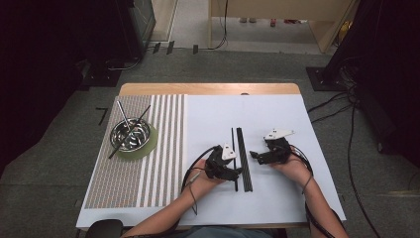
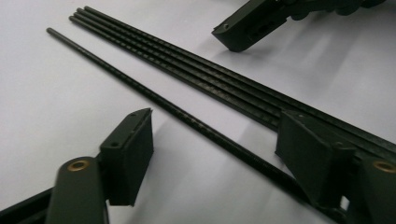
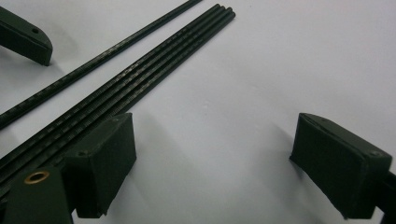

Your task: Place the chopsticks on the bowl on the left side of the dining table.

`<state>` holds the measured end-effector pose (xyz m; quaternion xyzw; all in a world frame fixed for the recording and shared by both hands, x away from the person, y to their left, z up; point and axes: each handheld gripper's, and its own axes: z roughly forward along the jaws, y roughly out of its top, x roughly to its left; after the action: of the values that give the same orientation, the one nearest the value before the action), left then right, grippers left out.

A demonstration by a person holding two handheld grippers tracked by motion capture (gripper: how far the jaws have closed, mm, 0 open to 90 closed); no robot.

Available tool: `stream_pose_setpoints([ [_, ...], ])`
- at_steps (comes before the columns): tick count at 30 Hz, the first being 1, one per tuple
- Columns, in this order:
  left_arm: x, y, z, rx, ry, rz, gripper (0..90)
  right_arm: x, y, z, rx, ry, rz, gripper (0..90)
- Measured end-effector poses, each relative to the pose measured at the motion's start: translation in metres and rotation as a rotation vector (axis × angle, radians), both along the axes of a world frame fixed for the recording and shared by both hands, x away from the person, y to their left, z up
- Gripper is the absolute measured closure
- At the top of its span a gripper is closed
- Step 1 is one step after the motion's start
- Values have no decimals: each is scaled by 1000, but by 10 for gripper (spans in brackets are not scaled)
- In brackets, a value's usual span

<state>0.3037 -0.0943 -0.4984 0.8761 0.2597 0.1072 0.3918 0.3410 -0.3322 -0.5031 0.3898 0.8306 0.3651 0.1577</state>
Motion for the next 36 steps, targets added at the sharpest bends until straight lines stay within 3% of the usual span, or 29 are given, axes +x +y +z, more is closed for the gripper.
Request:
stream_pose_setpoints([
  [5, 4, 5, 3, -11, 25, 24, 428, 0, 0, 0, 1, 0, -1, 133],
  [11, 8, 11, 7, 17, 46, 46, 640, 0, 0, 0, 0, 0, 0, 133],
  [15, 11, 14, 10, 27, 76, 59, 712, 0, 0, 0, 1, 1, -1, 133],
  [20, 11, 17, 11, 39, 79, 67, 750, 0, 0, 0, 0, 1, -1, 133],
  [24, 14, 22, 13, 26, 118, 81, 773, 0, 0, 0, 0, 1, -1, 133],
  [36, 18, 33, 15, 38, 141, 113, 797, 0, 0, 0, 2, 3, -1, 133],
])
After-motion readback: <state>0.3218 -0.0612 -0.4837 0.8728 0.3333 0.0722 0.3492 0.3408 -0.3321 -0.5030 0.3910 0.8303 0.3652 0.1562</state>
